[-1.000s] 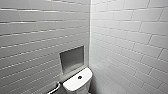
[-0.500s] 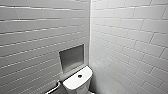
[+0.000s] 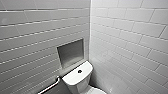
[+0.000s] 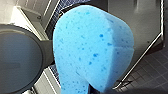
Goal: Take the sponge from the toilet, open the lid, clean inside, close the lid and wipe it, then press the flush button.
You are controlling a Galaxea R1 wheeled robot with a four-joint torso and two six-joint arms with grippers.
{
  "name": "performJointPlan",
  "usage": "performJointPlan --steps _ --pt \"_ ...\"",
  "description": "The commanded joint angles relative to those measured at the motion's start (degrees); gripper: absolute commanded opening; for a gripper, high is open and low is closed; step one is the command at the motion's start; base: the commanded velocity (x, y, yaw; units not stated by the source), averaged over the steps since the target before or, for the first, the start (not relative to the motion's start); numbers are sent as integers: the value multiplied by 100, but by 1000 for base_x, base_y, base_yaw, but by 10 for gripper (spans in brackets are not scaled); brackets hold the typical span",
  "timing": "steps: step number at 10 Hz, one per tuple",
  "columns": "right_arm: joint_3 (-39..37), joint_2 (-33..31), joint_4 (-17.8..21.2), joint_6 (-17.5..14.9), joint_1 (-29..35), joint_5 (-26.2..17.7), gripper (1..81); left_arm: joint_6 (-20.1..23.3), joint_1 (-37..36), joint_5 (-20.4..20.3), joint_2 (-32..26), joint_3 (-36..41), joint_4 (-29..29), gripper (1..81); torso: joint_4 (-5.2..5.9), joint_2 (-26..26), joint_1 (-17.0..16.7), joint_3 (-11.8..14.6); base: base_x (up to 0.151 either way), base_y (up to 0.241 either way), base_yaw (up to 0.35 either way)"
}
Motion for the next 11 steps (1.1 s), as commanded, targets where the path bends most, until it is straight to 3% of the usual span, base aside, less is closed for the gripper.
performJointPlan --steps 1,5,7,11 --pt "183 -210 123 -8 160 -271 10 -66 -1351 837 -720 911 -513 811 0 -2 0 9 0 0 0" --pt "139 -210 211 -8 168 -201 10 -66 -2601 1664 -562 956 -944 811 0 5 4 -57 0 0 0" --pt "165 -202 211 1 169 -201 10 -66 -3171 1866 -422 939 -1163 811 0 9 6 -59 0 0 0" --pt "139 -166 211 1 169 -113 10 -92 -4209 2395 87 729 -1665 811 0 11 9 -729 0 0 0"
